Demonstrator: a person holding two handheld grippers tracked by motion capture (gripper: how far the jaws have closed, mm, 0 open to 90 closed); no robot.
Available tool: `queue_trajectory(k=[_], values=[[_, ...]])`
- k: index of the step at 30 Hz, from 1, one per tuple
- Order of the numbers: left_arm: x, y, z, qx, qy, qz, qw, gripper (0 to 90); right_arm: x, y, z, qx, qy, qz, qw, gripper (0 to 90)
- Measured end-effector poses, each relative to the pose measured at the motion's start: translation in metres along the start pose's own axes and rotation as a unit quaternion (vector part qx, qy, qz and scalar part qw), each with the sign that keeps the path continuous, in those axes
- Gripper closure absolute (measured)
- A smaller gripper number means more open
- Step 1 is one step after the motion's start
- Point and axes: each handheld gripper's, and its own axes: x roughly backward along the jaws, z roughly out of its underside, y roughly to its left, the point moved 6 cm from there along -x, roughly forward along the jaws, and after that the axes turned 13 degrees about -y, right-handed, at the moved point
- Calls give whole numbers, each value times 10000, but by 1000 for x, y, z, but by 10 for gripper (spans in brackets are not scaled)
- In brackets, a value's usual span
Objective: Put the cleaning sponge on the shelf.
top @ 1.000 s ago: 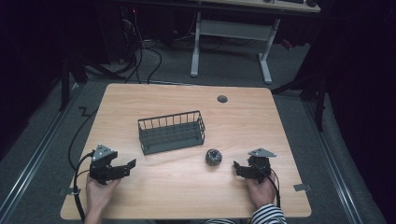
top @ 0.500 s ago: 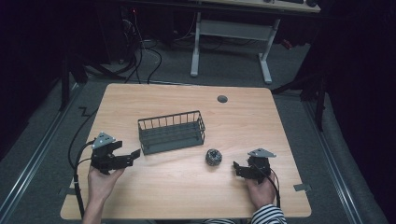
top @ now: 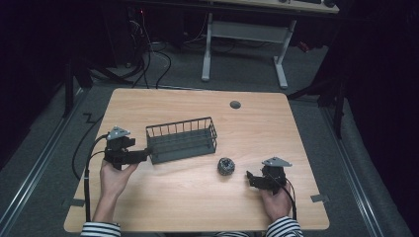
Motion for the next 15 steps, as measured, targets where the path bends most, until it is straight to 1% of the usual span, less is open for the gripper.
queue_trajectory(k=[3,8,10,12,13,15], values=[[-9,-1,-5,-65,64,-69,9999,224,0,0,0,-5,2,-3,10000,182],[-16,2,-6,-77,131,-140,9998,272,0,1,0,1,1,-18,10000,181],[-20,6,-7,-44,159,-216,9996,294,0,1,0,7,-2,-22,10000,181],[-21,8,-6,-22,189,-227,9996,309,0,1,0,6,-2,-25,10000,181],[-23,9,-5,-4,213,-225,9995,339,0,1,0,13,-3,-34,10000,182],[-24,10,-5,12,228,-230,9995,359,0,1,0,14,-2,-42,10000,181]])
